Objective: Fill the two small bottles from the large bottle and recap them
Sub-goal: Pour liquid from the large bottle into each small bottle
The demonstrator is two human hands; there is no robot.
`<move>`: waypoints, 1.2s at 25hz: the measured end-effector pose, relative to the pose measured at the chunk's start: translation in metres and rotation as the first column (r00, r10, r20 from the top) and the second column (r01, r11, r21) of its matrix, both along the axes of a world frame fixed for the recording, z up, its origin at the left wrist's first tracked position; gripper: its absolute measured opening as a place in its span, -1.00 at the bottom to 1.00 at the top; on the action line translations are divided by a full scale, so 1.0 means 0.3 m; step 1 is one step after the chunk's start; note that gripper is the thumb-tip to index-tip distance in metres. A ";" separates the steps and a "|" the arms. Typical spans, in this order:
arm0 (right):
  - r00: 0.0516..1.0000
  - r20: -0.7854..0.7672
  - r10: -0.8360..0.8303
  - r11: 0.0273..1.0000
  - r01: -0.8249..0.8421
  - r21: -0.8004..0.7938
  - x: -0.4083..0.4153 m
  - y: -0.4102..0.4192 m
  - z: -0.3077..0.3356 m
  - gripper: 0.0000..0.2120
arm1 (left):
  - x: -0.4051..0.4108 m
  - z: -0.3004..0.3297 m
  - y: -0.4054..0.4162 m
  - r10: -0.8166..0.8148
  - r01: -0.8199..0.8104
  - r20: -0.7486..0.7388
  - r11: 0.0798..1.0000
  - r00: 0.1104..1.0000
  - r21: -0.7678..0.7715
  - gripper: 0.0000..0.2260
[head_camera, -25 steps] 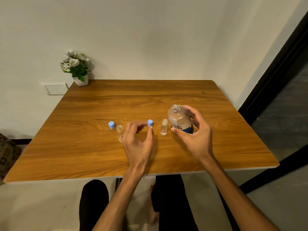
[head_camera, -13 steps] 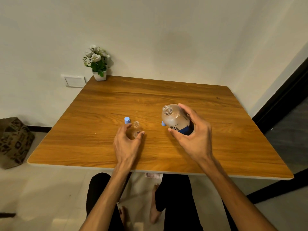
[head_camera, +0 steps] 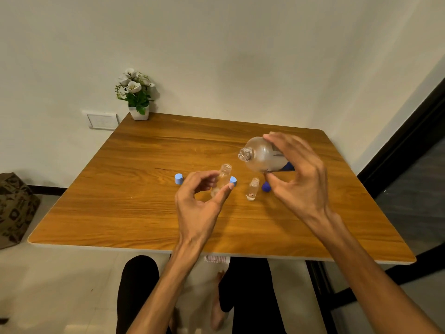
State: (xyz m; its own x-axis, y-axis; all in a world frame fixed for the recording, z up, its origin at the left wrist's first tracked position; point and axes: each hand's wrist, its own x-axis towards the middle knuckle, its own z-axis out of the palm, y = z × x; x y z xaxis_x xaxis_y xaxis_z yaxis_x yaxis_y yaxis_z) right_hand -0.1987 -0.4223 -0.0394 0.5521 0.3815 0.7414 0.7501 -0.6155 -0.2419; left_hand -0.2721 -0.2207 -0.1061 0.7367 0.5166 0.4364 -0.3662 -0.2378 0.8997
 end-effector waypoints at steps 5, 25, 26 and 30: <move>0.991 0.132 0.015 0.998 -0.007 -0.064 -0.003 -0.033 0.098 -0.32 | -0.014 0.049 -0.040 -0.071 0.072 0.046 0.997 0.996 -0.021 -0.70; 0.953 0.293 0.080 0.987 -0.036 -0.154 0.004 -0.028 0.179 -0.46 | -0.036 0.105 -0.063 -0.086 0.091 0.107 0.995 0.991 -0.036 -0.69; 0.952 0.296 0.082 0.987 -0.035 -0.159 0.004 -0.027 0.179 -0.47 | -0.037 0.105 -0.061 -0.086 0.091 0.106 0.995 0.991 -0.037 -0.69; 0.952 0.294 0.086 0.985 -0.038 -0.167 0.003 -0.026 0.179 -0.47 | -0.041 0.105 -0.055 -0.085 0.089 0.104 0.995 0.991 -0.041 -0.69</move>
